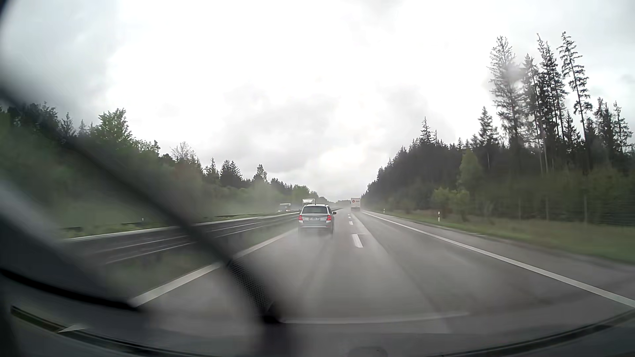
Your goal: Follow the waypoints while adhering to traffic rules and regulations
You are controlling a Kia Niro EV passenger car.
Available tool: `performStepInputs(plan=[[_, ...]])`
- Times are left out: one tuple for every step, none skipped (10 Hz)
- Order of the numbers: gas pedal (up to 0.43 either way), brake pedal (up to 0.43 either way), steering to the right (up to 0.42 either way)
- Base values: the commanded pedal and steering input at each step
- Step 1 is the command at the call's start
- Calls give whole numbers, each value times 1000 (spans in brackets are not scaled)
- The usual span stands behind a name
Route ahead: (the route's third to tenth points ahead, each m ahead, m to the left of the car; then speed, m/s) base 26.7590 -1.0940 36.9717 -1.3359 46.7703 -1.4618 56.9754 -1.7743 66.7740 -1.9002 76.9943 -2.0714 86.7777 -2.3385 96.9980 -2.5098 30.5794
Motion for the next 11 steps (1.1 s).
performStepInputs(plan=[[280, 0, 1], [280, 0, 1], [280, 0, 1], [280, 0, 1], [280, 0, 1], [280, 0, 1], [280, 0, 1], [280, 0, 2], [280, 0, 2], [280, 0, 2], [280, 0, 2]])
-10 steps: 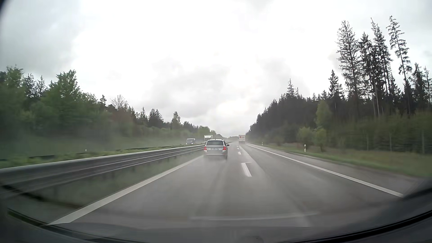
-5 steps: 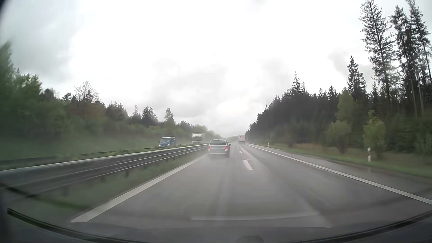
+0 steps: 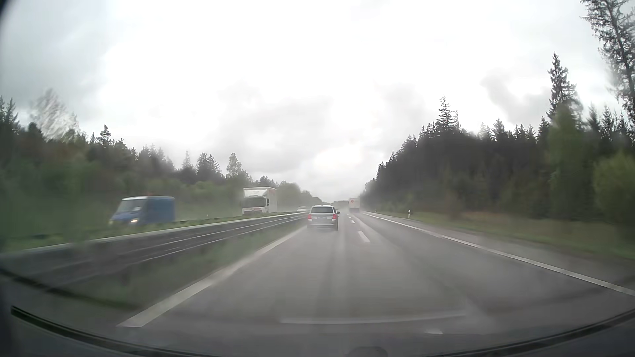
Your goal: Follow the waypoints while adhering to traffic rules and regulations
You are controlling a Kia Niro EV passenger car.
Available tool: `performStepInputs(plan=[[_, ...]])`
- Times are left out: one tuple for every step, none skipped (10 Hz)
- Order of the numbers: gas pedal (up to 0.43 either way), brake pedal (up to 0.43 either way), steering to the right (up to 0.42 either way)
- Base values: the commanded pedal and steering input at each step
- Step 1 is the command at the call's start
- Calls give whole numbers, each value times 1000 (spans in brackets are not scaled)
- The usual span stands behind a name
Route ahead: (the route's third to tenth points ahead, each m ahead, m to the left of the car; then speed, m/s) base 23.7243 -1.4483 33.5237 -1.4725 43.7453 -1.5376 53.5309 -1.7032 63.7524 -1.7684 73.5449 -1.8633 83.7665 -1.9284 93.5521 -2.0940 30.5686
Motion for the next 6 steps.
performStepInputs(plan=[[280, 0, 1], [280, 0, 1], [280, 0, 1], [280, 0, 1], [280, 0, 1], [287, 0, 1]])
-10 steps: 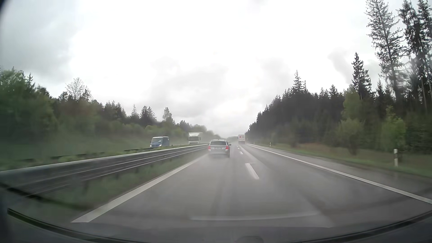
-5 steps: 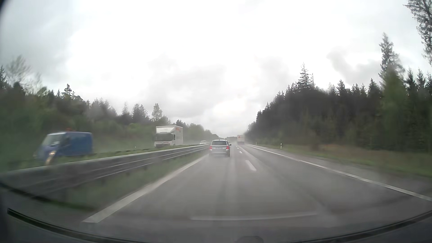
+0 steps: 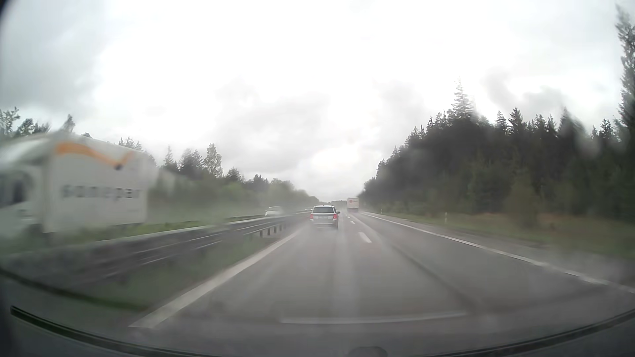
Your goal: Follow the waypoints while adhering to traffic rules and regulations
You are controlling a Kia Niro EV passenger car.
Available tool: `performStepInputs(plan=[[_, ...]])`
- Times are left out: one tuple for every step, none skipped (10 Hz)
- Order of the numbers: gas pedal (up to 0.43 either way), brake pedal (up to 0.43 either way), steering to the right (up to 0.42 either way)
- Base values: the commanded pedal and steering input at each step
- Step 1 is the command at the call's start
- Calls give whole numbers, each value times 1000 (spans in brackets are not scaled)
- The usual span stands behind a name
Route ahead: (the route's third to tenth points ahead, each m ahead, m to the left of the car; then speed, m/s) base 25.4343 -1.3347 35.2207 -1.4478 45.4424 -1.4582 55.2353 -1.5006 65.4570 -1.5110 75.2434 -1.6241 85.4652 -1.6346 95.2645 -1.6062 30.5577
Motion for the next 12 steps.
performStepInputs(plan=[[299, 0, 1], [311, 0, 1], [311, 0, 1], [311, 0, 0], [311, 0, 0], [311, 0, 0], [311, 0, 0], [311, 0, 0], [311, 0, -2], [311, 0, -3], [311, 0, -3], [311, 0, -2]])
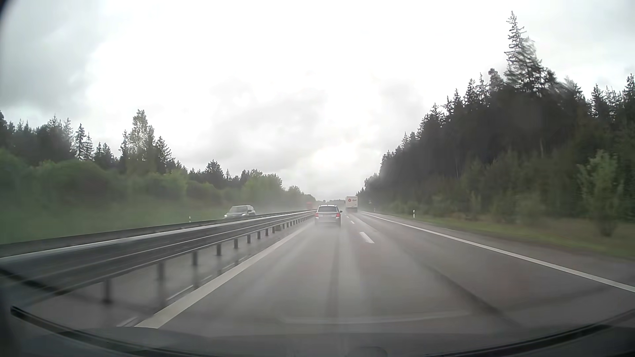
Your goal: Follow the waypoints while adhering to traffic rules and regulations
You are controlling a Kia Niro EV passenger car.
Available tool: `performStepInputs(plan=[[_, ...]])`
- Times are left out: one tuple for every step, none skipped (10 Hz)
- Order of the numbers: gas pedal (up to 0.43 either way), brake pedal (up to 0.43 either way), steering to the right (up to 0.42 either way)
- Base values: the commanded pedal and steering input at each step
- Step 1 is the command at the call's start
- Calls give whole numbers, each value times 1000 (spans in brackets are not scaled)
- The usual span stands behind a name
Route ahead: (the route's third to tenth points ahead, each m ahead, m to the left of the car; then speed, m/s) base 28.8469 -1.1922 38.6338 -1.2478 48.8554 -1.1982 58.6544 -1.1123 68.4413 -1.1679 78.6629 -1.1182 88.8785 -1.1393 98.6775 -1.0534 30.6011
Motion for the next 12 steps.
performStepInputs(plan=[[311, 0, -2], [311, 0, -2], [311, 0, -2], [311, 0, -2], [311, 0, -2], [311, 0, -2], [311, 0, -2], [311, 0, -2], [311, 0, -2], [311, 0, -2], [311, 0, -2], [311, 0, -1]])
